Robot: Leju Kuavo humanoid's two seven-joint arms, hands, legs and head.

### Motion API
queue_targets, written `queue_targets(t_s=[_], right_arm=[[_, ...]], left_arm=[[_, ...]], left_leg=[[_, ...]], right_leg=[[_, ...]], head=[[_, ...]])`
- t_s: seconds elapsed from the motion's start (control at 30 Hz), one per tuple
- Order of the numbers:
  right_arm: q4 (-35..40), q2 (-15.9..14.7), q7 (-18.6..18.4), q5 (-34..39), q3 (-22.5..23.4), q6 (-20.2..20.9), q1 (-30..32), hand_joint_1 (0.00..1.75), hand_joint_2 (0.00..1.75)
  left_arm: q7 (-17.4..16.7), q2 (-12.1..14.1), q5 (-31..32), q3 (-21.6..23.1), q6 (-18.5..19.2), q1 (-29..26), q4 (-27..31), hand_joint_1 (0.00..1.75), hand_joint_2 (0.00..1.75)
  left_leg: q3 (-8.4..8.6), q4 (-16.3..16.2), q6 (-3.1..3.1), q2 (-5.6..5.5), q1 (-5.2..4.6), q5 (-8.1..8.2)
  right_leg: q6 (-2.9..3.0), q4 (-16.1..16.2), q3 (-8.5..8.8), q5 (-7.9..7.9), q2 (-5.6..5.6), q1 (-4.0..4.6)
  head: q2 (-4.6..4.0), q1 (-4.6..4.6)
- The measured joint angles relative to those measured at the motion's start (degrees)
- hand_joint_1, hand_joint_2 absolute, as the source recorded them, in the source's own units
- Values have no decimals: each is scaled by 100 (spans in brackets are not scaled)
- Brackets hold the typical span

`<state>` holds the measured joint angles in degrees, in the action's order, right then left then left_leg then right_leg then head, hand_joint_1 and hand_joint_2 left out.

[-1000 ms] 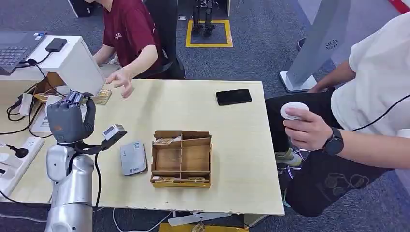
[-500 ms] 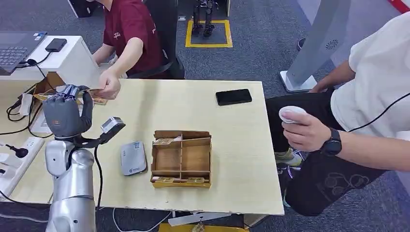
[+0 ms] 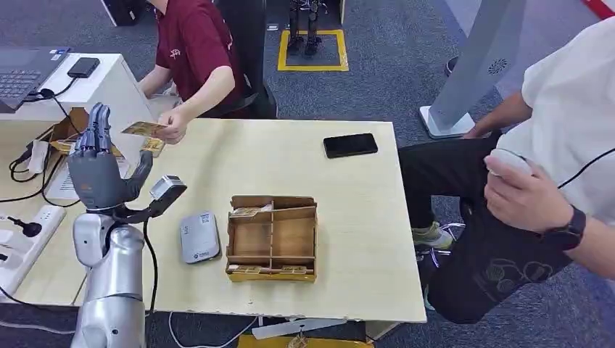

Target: Pass the card to the sensor for recognition and then transmit it.

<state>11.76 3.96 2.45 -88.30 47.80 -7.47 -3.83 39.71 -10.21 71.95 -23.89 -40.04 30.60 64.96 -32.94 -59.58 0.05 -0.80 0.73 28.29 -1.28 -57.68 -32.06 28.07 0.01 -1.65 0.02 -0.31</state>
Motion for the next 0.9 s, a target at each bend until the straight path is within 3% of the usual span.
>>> queue_targets(t_s=[0.13,0.23,0.3,0.37,0.5,0.63,0.73,0.8,0.9], right_arm=[[0,0,0,13,0,0,0,0,0],[0,0,0,70,0,-11,2,0,0],[0,-4,2,153,9,-18,18,0,0],[0,-20,18,208,35,-18,48,0,0],[0,-39,35,225,50,-17,77,0,0],[0,-44,35,225,55,-17,81,0,0],[0,-46,16,262,65,-18,85,0,0],[0,-55,7,306,85,-18,102,0,0],[0,-85,50,347,164,-35,122,0,0]], left_arm=[[11,6,-547,0,2,74,-396,0,175],[-40,160,-1784,296,301,70,-806,0,175],[-186,398,-3289,875,1309,-154,-692,0,175],[-282,641,-4018,1507,2080,-580,-182,0,175],[-459,970,-4238,2266,2232,-1086,459,0,175],[-507,1180,-4299,2702,2264,-1290,777,0,175],[-265,1347,-4424,2959,2614,-1485,1064,0,175],[-85,1526,-4150,3238,2594,-1820,1466,0,175],[-59,1725,-3433,3721,2204,-2349,2013,0,175]], left_leg=[[1,0,0,0,0,0],[1,0,0,5,3,0],[0,1,0,7,3,0],[-1,2,-2,7,3,2],[-13,2,-2,-4,2,3],[-13,1,-2,-3,1,2],[-10,1,-3,1,2,2],[-8,2,-3,6,1,2],[-13,2,-1,5,1,4]], right_leg=[[0,0,0,0,0,0],[1,-1,0,-1,6,2],[2,-4,1,-1,9,2],[2,-4,-2,1,9,2],[0,-2,-9,6,-7,1],[0,-1,-9,5,-6,1],[2,-2,-7,3,0,1],[2,-2,-8,3,6,1],[0,-1,-13,7,3,1]], head=[[0,0],[0,2],[0,0],[0,0],[0,2],[0,2],[0,2],[0,0],[0,2]])
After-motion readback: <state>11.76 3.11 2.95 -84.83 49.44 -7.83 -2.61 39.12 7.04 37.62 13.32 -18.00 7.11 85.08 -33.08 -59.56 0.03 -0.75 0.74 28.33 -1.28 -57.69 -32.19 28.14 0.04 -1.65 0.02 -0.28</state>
